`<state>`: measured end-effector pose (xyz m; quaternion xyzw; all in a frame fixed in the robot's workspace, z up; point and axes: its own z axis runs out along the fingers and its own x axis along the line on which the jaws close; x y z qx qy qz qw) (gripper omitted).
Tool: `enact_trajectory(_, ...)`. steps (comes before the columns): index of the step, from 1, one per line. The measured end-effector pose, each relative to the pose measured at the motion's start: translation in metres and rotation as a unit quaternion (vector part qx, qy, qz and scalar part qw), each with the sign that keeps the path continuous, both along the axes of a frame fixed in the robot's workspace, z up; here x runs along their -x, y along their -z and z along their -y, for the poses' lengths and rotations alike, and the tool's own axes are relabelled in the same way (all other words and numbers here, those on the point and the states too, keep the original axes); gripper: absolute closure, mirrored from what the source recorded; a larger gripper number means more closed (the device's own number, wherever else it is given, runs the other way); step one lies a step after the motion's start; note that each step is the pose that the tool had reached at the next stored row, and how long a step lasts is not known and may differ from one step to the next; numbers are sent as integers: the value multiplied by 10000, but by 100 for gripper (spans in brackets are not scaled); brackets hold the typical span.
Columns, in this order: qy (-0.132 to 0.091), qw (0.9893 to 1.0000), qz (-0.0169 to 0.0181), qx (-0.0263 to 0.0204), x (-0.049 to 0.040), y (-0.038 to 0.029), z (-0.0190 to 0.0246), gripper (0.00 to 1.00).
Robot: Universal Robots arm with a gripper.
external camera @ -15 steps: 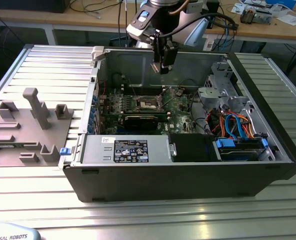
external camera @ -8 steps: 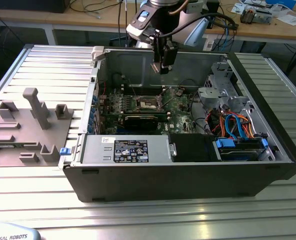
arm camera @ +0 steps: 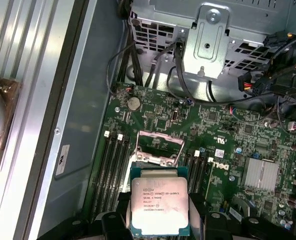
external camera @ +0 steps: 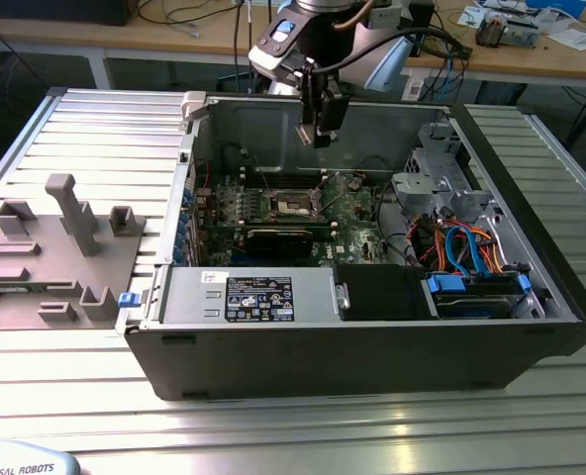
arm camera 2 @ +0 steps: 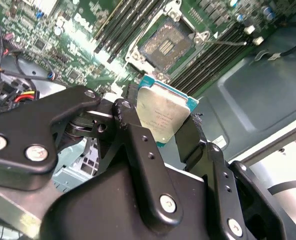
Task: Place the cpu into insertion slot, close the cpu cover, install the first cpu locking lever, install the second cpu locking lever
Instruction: 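Place the cpu into insertion slot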
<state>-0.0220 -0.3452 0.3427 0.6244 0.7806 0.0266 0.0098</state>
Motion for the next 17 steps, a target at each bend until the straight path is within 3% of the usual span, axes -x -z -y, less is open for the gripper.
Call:
enact_trajectory(1, 3, 10000, -41, 35, 0, 2, 0, 46)
enact_trajectory(3, 6, 10000, -50, 80, 0, 3, 1, 46)
enact_trajectory(17, 110, 9999, -51, 81, 0, 4, 0, 46)
